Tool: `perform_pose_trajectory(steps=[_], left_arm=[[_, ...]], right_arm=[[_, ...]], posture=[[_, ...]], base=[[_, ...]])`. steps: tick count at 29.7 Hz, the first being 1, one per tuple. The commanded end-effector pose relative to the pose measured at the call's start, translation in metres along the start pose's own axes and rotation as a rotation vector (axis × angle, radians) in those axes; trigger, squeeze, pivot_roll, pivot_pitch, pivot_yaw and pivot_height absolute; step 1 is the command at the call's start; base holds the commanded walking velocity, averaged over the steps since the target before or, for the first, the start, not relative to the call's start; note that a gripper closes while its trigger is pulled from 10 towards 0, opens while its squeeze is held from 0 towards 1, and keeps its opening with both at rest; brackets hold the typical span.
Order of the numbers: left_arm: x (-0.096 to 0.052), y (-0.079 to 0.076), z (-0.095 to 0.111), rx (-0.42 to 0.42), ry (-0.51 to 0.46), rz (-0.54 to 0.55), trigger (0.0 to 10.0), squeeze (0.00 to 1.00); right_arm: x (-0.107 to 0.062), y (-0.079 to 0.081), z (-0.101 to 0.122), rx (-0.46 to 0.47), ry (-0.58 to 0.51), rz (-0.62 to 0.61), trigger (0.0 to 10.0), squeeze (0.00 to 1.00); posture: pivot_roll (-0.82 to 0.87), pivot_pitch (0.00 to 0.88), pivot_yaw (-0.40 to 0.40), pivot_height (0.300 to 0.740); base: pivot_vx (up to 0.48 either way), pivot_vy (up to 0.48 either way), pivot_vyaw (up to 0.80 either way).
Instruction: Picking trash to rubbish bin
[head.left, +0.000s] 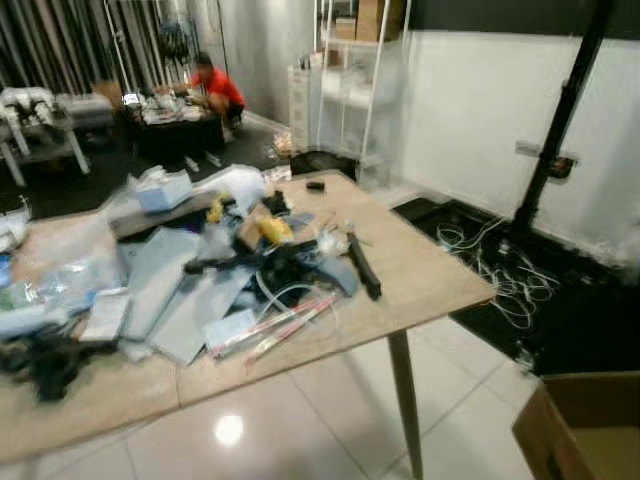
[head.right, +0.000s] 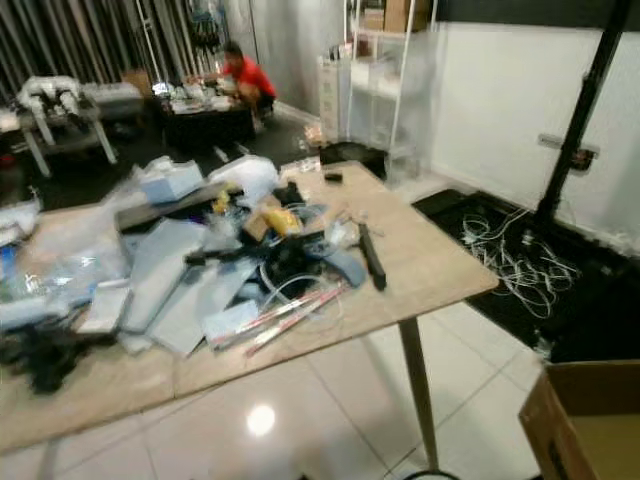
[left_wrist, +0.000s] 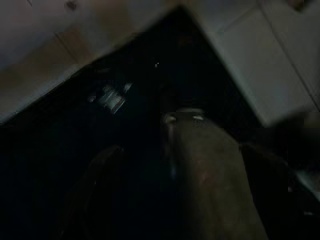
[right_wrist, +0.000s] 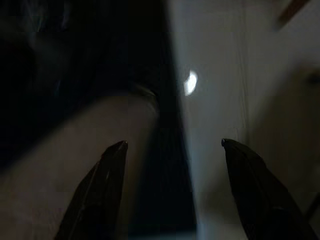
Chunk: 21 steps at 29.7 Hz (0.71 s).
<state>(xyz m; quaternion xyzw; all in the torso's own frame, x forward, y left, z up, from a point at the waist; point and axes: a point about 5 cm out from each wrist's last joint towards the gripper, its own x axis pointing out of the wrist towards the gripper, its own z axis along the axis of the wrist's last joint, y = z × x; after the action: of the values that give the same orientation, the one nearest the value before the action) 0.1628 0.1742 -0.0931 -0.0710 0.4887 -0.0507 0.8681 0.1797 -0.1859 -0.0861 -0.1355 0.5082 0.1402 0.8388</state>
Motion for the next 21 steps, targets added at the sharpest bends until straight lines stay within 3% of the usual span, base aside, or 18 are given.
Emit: perform_pose_trajectory(steps=[1,14,21], left_arm=[[-0.0026,0.0003,-0.0177,-0.013,0.055,0.005,10.0,0.00],[-0.0037,0.0046,-0.0139,0.028,0.036,-0.005,10.0,0.00],[-0.0043,0.0068,-0.0155,0.035,0.050,0.008,10.0,0.00]], right_arm=[[-0.0004,0.0012,-0.0069,0.003,0.024,0.003,10.0,0.00],[-0.0001,0.0039,-0.0077,0.012,0.023,0.012,10.0,0.00],[0.0000,0.0042,-0.0074,0.009,0.022,0.012,10.0,0.00]], posture=[[-0.11,0.092,0.041,0.740],[-0.11,0.096,0.044,0.740],[-0.11,0.091,0.044,0.740]], base=[[-0.315,0.000,0.00],[0.000,0.000,0.00],[0.000,-0.418,0.00]])
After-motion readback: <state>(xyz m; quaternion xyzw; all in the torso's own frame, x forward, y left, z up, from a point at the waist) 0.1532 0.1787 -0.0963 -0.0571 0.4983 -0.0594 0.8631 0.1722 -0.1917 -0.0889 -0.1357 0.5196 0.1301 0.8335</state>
